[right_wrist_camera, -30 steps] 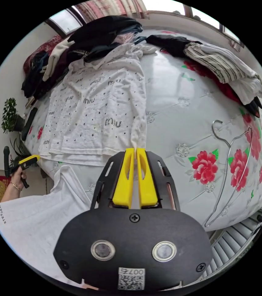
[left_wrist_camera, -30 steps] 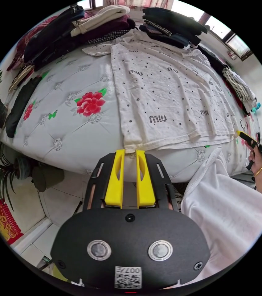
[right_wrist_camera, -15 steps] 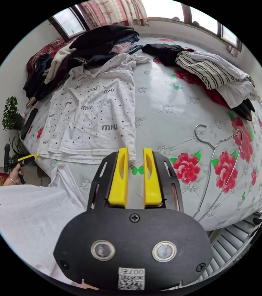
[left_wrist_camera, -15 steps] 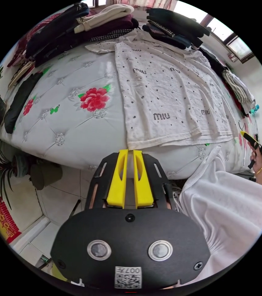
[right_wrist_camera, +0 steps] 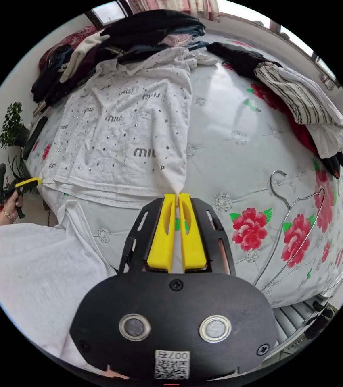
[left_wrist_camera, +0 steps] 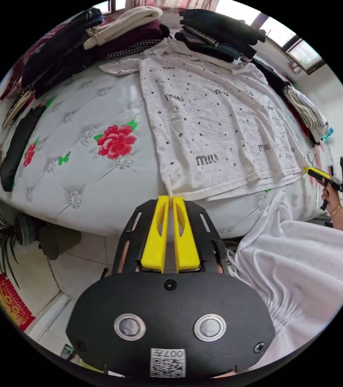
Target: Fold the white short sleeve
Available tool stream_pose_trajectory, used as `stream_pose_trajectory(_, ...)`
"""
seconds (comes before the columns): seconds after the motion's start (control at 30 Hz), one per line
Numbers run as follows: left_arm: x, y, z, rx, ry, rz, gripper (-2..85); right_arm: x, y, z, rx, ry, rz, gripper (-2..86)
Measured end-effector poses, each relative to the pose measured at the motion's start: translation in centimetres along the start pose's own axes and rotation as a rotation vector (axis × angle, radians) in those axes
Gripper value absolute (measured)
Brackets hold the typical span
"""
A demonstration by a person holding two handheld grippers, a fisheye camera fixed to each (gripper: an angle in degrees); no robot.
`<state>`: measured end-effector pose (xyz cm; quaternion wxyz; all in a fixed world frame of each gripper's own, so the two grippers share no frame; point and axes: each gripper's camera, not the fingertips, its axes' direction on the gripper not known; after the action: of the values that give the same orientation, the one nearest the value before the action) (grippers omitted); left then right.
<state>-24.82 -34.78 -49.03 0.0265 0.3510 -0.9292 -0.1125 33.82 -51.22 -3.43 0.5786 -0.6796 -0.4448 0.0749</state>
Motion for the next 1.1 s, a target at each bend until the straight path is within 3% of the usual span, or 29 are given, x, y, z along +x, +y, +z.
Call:
stream_pose_trajectory(0.07,-1.0,0.2,-1.1,0.002,0.056,-0.03,-0.3,0.5,0.4,-3.3,0.08,-0.023,0.021,0.2)
stream_pose_trajectory(0.43,-10.0,13.4,-19.3,0.459,0.301,-0.138,-0.9,1.7,10.3,-23.9,0.498,-0.277,0.051,-0.2)
stream_pose_trajectory(0.57,-12.6,14.9,-18.5,0.43,0.336,-0.23,-0.9,3.3,9.2,-22.5,0.373,-0.423,0.109,-0.2)
stream_pose_trajectory(0.73,-15.9,8.5,-16.9,0.407,0.516,-0.32,-0.9,3.6,0.8,-22.3,0.307,-0.402,0.097,-0.3)
stream_pose_trajectory(0.9,-17.2,0.8,-26.7,0.616,0.595,-0.243,-0.9,2.6,-8.0,-33.1,0.525,-0.327,0.098,-0.3)
stream_pose_trajectory(0.97,-16.9,0.4,-32.0,0.734,0.611,-0.173,-0.9,1.6,-8.1,-40.5,0.716,-0.329,0.068,-0.3)
stream_pose_trajectory(1.1,-14.9,3.4,-41.2,0.902,0.483,0.033,-0.9,-0.6,-4.6,-47.5,0.889,-0.294,-0.033,-0.3)
